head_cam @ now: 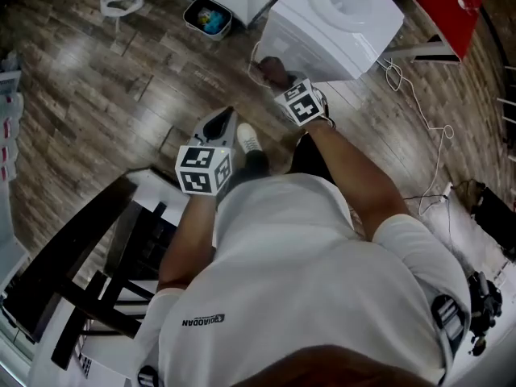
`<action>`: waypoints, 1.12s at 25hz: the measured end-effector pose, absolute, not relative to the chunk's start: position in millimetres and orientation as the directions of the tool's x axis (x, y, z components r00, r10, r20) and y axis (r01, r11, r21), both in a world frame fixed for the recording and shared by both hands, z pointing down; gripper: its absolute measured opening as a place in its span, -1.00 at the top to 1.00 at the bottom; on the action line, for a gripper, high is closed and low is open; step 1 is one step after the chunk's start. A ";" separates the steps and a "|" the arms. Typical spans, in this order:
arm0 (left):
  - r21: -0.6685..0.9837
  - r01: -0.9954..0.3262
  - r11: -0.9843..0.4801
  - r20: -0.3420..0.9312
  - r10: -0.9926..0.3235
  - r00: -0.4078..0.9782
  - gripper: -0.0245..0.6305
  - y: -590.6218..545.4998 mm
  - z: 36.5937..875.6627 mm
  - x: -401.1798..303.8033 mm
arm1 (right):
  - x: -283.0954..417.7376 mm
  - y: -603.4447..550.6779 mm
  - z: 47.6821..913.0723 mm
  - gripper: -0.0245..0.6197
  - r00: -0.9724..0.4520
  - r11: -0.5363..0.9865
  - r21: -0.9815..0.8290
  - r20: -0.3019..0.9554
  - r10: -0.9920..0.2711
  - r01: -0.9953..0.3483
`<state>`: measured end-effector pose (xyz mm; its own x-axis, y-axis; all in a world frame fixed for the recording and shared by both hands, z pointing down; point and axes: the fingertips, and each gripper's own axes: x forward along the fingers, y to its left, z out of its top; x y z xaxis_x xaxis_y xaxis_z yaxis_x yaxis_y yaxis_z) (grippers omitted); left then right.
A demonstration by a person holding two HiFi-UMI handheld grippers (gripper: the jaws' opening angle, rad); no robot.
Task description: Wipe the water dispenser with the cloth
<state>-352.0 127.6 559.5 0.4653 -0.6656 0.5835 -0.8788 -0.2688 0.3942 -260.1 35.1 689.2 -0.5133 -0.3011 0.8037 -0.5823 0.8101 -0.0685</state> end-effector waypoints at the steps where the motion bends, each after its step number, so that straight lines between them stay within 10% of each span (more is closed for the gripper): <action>1: 0.400 -0.874 -0.276 0.577 -0.665 0.475 0.93 126.6 556.7 -349.4 | -249.3 42.6 676.1 0.70 -0.515 0.801 -0.066 0.796 -0.318 -0.596; 13: 0.373 -0.821 -0.433 0.502 -0.650 0.571 0.92 116.8 527.0 -309.9 | -129.0 6.5 510.4 0.70 -0.259 0.677 0.404 0.708 -0.657 -0.615; 28: 0.374 -0.814 -0.445 0.484 -0.654 0.581 0.93 116.8 520.3 -299.0 | -132.4 7.4 534.2 0.70 -0.196 0.713 0.441 0.760 -0.620 -0.545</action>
